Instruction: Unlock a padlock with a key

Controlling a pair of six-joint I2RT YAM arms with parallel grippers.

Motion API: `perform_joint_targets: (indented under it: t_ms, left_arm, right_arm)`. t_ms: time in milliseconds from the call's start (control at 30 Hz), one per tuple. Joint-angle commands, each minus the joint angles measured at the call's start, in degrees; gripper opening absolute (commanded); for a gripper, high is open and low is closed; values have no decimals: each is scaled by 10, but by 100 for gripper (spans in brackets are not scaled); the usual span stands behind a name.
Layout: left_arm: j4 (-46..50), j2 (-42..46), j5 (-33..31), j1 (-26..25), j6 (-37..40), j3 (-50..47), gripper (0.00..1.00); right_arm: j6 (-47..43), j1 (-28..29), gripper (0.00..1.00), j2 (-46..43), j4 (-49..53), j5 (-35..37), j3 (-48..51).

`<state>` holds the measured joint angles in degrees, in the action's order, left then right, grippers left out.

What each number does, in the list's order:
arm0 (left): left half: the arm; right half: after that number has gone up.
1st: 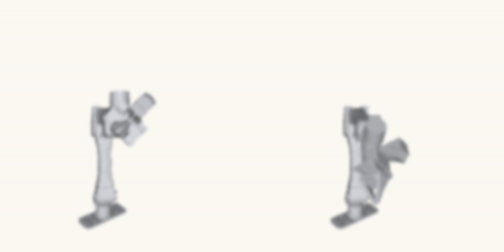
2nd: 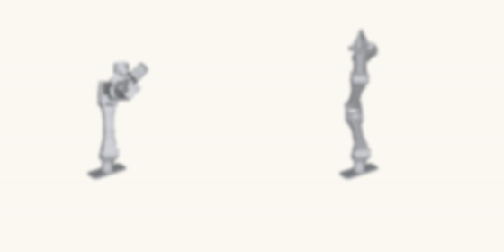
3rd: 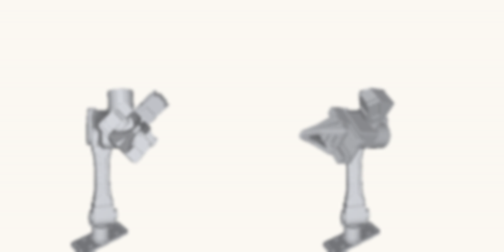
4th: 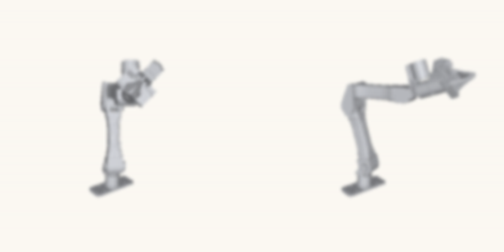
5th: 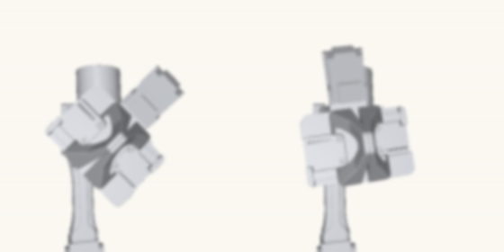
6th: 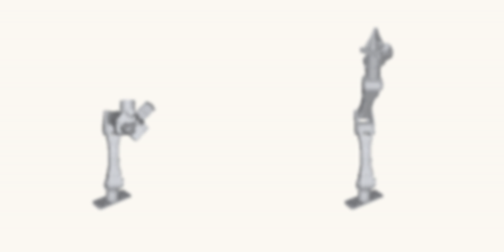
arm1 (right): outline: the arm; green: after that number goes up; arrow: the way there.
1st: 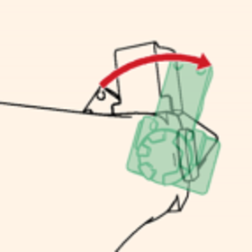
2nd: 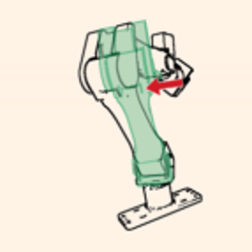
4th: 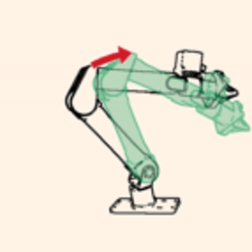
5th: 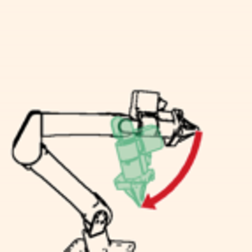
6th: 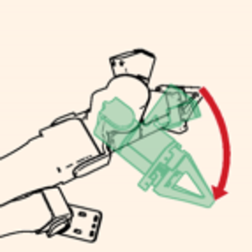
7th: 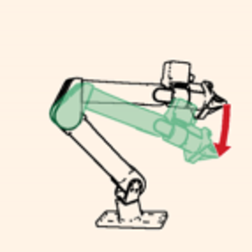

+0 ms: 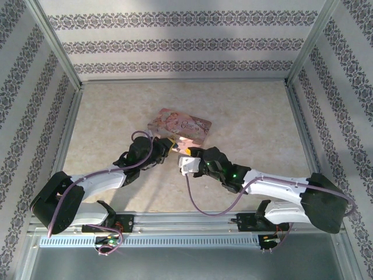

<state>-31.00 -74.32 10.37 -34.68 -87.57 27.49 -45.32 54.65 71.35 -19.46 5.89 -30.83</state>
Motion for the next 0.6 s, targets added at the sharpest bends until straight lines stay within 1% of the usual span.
perform_joint_targets:
  t_ms: [0,167,333,567]
  left_arm:
    - [-10,4,-23,-12,-40,26,0]
    - [9,9,-28,-14,-60,30,0]
    - [23,15,-31,-15,-55,36,0]
    - [17,14,-31,-15,-59,31,0]
  right_arm:
    - [-14,4,37,19,-57,21,-20]
    - [-33,4,34,34,-71,26,-29]
    - [-42,2,31,41,-70,29,-38]
    - [-45,3,27,54,-66,19,-49]
